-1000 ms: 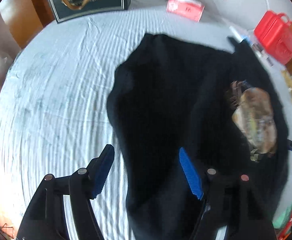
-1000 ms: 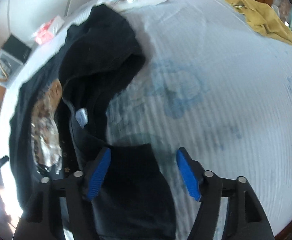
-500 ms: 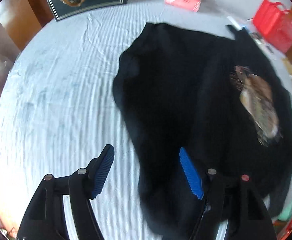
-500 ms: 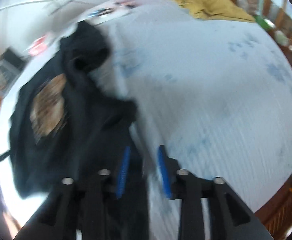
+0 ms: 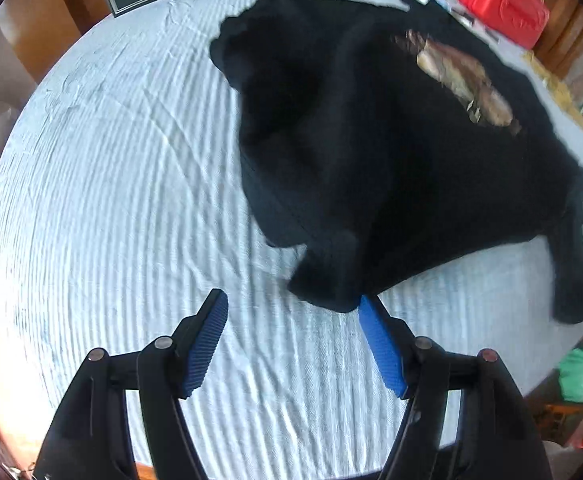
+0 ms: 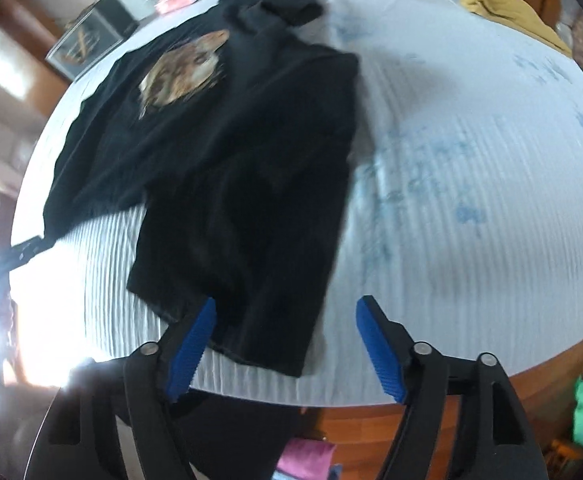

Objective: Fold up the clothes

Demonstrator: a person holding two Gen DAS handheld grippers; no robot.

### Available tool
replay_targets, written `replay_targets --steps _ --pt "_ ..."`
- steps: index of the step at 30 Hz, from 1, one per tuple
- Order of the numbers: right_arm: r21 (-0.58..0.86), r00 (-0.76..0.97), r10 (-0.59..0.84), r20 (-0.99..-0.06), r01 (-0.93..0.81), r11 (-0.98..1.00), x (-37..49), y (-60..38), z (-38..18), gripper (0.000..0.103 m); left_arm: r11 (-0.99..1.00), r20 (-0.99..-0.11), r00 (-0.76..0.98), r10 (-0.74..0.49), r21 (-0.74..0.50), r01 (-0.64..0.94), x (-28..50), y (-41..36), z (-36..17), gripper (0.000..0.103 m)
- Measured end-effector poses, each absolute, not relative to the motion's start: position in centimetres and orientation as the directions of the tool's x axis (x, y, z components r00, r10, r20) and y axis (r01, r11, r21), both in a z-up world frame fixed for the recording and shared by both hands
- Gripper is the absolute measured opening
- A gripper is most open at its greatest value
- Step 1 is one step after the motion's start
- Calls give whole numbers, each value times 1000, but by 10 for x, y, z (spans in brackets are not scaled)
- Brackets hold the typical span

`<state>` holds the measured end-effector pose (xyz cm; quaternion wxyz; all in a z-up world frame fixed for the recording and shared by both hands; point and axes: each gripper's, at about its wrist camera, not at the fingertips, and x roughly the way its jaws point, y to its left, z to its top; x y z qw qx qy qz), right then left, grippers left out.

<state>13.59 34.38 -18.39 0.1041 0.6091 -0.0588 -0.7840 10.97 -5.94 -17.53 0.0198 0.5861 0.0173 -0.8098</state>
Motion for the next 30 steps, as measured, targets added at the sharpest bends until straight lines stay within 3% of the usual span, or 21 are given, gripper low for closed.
replay_targets --steps 2,4,6,7,8,9,13,17,20,22,26,30 --pt "189 -236 -211 -949 112 -976 138 335 -191 74 -998 -943 -331 -33 15 57 110 -55 -177 70" --pt "154 -240 -188 -952 151 -976 142 327 -194 76 -998 -941 -336 -26 3 68 112 -54 -175 59" --pt "104 -255 -155 -954 200 -974 147 316 -196 70 -998 -942 -335 -13 -8 63 115 -52 -172 24" --pt "56 -263 -113 -958 215 -975 148 312 -195 46 -998 -943 -333 -15 -5 60 117 -50 -171 17" --pt "13 -269 -76 -960 227 -974 148 308 -194 29 -998 -943 -332 -18 -1 57 118 -49 -168 13" --pt "32 -250 -87 -964 213 -976 145 310 -190 4 -999 -943 -333 -22 4 55 120 -47 -165 12" --pt "214 -227 -242 -944 138 -967 124 328 -152 3 -997 -945 -322 56 -68 27 113 -40 -142 11" --pt "245 -271 -266 -925 110 -963 60 331 -127 3 -974 -947 -241 211 -225 32 78 -65 -119 11" --pt "268 -304 -283 -910 91 -959 13 334 -108 6 -962 -942 -211 261 -273 29 29 -71 -115 12" --pt "284 -326 -293 -899 78 -956 -19 335 -96 18 -965 -942 -228 245 -260 36 13 -75 -113 19" --pt "299 -357 -299 -885 56 -953 -57 342 -83 22 -976 -942 -280 185 -209 59 -3 -83 -109 53" --pt "309 -356 -308 -883 56 -950 -44 355 -90 29 -984 -936 -329 123 -158 84 -20 -92 -104 62"
